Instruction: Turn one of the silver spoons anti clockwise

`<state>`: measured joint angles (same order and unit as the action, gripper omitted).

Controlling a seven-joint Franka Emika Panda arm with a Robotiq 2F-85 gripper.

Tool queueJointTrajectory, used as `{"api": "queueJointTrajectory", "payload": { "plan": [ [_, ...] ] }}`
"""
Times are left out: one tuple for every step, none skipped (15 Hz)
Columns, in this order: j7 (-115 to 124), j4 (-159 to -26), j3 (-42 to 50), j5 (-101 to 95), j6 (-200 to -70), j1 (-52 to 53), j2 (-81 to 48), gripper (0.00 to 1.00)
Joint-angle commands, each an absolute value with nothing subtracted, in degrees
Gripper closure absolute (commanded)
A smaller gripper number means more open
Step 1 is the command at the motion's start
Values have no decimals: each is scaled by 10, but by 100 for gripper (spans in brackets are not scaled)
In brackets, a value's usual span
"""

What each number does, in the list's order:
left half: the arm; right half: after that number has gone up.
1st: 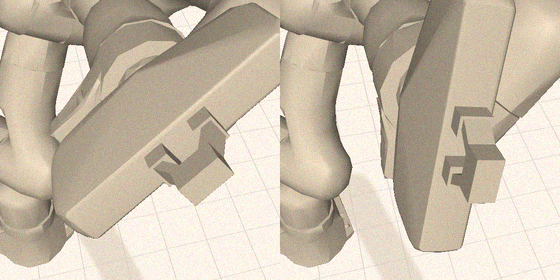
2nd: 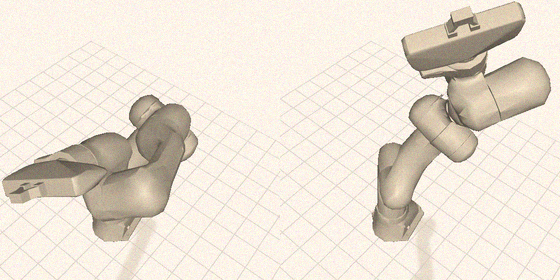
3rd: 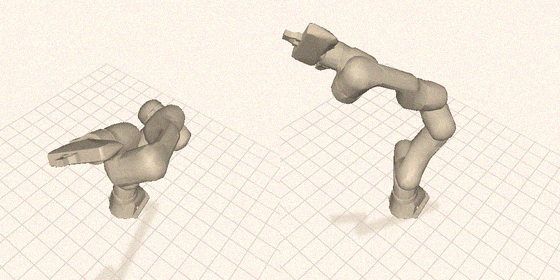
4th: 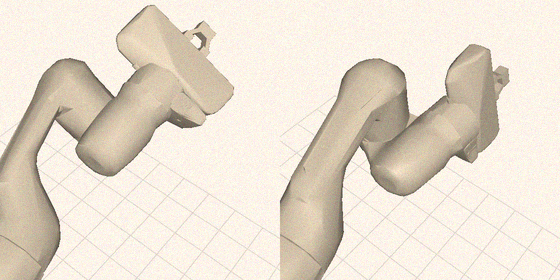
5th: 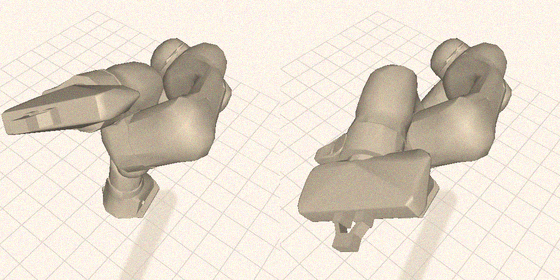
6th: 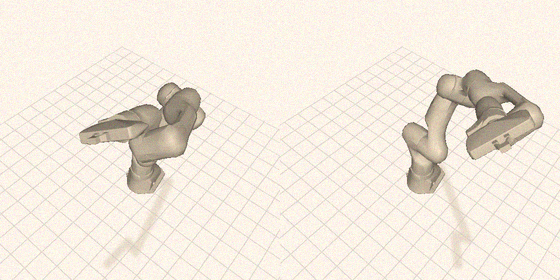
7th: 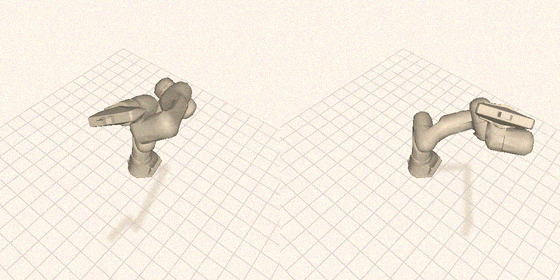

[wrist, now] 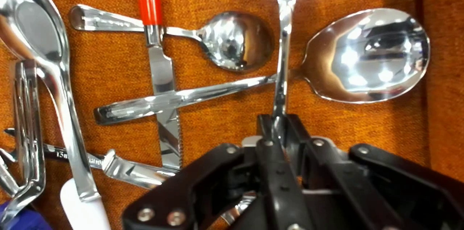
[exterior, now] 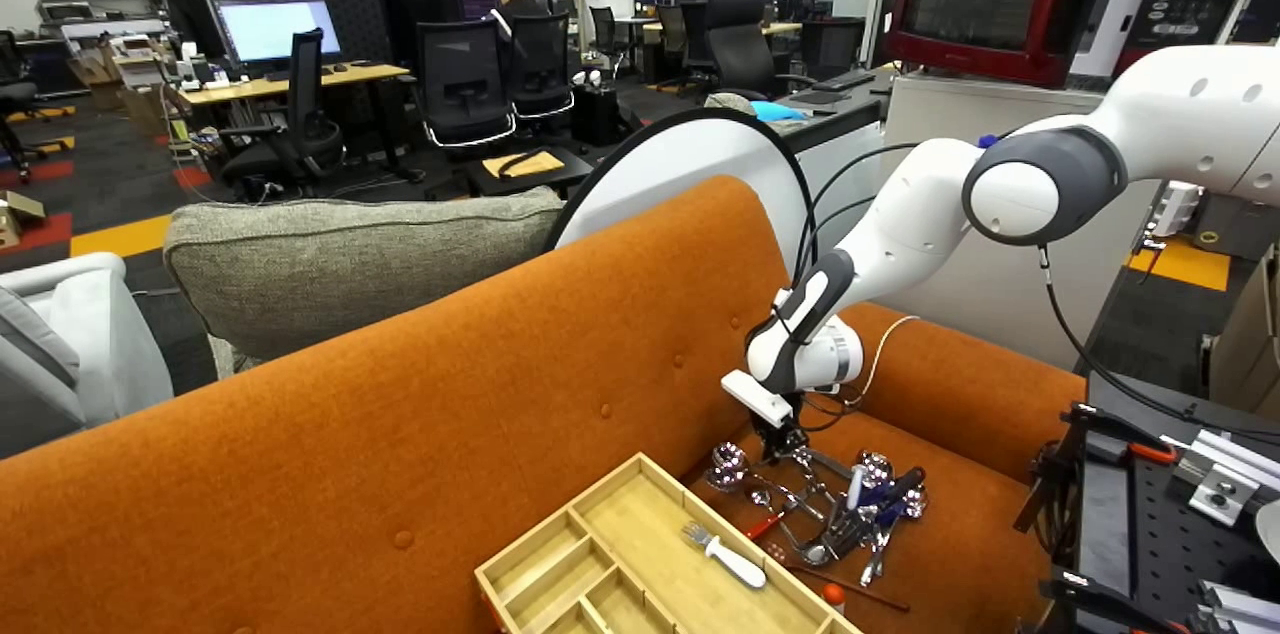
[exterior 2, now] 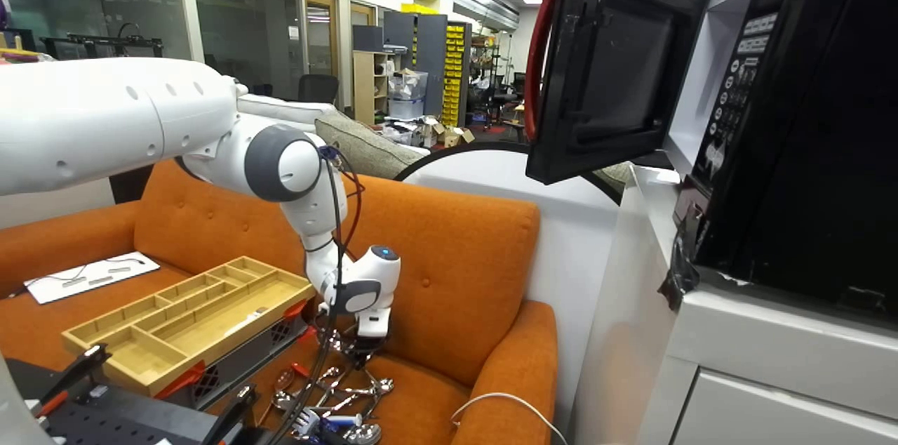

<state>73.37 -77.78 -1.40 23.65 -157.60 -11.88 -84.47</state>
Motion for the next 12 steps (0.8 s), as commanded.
{"api": "queueJointTrajectory", "payload": {
  "plan": [
    [680, -816, -39, 235, -1598, -139, -822, 97],
    [671, -829, -39, 235, -1604, -138, -814, 97],
    [665, -840, -37, 234, -1613, -136, -807, 97],
    [658, -850, -35, 233, -1621, -134, -801, 97],
    [651, -865, -30, 232, -1631, -131, -791, 97],
    [644, -878, -27, 230, -1640, -128, -782, 97],
    [634, -894, -25, 228, -1651, -126, -770, 97],
    [624, -911, -22, 224, -1660, -122, -759, 97],
    [601, -920, -15, 237, -1664, -112, -751, 97],
    [582, -932, -19, 236, -1667, -113, -742, 97],
    [563, -941, -21, 234, -1662, -112, -736, 97],
    [545, -950, -20, 231, -1657, -107, -730, 97]
  ]
}}
